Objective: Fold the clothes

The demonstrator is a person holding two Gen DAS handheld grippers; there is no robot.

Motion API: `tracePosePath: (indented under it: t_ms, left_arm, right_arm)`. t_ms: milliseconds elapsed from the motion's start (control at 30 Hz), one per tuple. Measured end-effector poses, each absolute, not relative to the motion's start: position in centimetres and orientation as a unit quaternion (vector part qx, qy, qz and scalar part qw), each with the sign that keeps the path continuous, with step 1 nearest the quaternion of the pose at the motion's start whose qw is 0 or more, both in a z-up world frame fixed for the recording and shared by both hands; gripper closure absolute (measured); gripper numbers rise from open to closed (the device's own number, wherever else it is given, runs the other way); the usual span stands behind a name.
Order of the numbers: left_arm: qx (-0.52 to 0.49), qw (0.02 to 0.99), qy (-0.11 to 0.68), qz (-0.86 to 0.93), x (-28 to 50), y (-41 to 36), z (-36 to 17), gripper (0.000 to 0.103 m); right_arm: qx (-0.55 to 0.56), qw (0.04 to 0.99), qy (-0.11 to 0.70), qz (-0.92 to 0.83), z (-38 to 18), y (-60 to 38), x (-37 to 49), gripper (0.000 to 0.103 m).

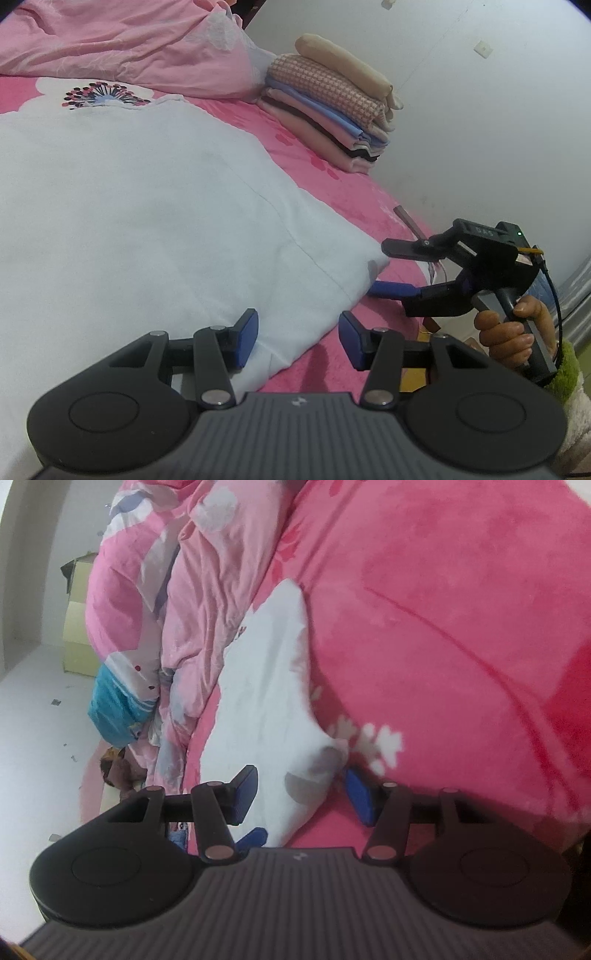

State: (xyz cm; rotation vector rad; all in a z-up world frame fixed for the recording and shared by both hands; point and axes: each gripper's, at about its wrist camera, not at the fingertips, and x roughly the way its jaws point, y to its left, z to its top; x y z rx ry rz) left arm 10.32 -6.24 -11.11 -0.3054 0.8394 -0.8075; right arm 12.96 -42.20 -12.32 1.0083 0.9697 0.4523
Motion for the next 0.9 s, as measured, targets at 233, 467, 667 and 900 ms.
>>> tracePosePath:
  t_ms: [233, 467, 667, 900]
  left_arm:
    - [-0.145, 0.824, 0.394, -0.380, 10.2, -6.2, -11.1, 0.053]
    - [-0.150, 0.821, 0.395, -0.383, 10.4, -6.0, -11.2, 0.053]
    - [-0.152, 0.821, 0.396, -0.382, 10.3, -6.0, -11.2, 0.053]
    - [-0.154, 0.821, 0.396, -0.381, 10.2, -6.0, -11.2, 0.053]
  right_arm:
    - [0.469, 0.740, 0.437, 0.202, -12.5, -42.5, 13.8, 0.051]
    - [0.467, 0.743, 0.440, 0.191, -11.8, -43.0, 12.2, 0.051]
    - [0.465, 0.741, 0.440, 0.202, -11.7, -42.3, 12.7, 0.051]
    - [0.463, 0.746, 0.438, 0.193, -12.3, -42.1, 14.0, 0.051]
